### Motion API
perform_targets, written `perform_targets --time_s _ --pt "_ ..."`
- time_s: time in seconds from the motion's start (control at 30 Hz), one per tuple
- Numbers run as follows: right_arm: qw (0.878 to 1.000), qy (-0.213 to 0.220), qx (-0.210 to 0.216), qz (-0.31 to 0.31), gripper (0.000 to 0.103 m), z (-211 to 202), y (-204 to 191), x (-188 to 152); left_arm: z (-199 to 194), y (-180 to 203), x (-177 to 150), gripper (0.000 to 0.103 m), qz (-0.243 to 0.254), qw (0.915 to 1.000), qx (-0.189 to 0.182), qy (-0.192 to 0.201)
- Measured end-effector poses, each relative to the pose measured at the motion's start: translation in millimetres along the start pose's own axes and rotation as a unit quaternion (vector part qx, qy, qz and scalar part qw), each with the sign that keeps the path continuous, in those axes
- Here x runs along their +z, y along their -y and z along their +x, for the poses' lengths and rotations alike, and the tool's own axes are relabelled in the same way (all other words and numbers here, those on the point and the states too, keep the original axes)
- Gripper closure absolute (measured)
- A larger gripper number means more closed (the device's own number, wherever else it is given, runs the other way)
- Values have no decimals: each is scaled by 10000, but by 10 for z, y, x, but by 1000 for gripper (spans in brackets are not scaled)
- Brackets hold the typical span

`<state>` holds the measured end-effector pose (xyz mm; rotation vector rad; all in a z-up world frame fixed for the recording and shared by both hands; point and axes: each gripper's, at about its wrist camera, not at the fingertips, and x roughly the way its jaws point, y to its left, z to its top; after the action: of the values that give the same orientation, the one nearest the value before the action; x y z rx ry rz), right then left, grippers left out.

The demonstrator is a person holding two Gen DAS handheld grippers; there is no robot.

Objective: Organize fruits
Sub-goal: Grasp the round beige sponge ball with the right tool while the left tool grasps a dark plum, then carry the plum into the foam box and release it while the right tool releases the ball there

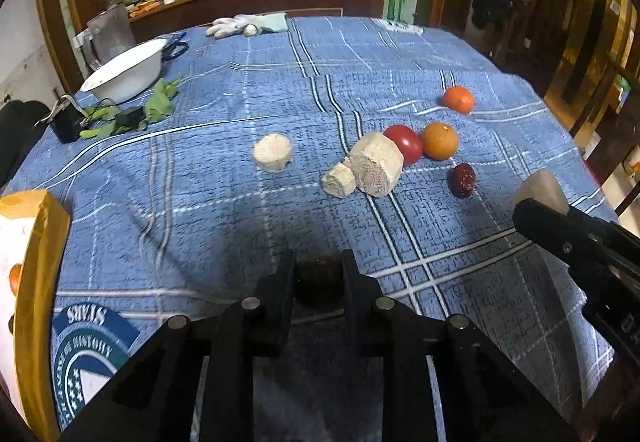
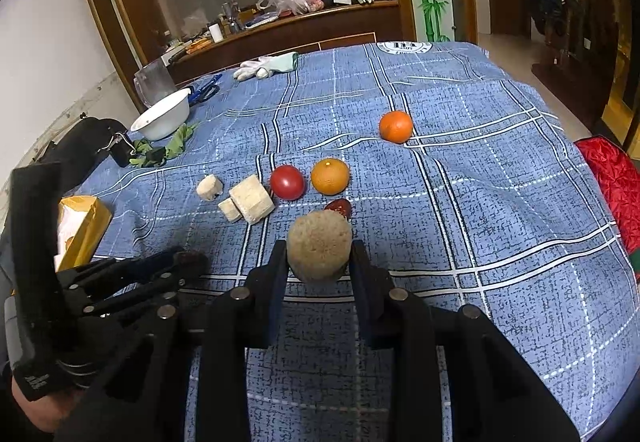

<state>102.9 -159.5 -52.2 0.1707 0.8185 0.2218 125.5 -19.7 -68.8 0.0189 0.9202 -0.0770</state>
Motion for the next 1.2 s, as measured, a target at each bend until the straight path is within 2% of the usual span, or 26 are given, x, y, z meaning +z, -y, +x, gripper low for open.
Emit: perform_targets --time_s 0.37,0.67,0.93,1.2 --pt "9999 45 -8 -131 71 -249 -167 -160 -631 -410 -226 82 -408 9980 13 476" --pt "9977 59 293 -607 71 -357 -709 -258 -1104 -963 -554 82 -965 9927 270 664" --pt "9925 -16 673 -1020 71 -310 -1277 -301 -1338 -1532 -778 82 -1506 9835 677 742" --pt "9811 -91 1191 -1522 70 -237 -1976 -347 -1499 -2154 -901 82 -2046 9677 1242 797"
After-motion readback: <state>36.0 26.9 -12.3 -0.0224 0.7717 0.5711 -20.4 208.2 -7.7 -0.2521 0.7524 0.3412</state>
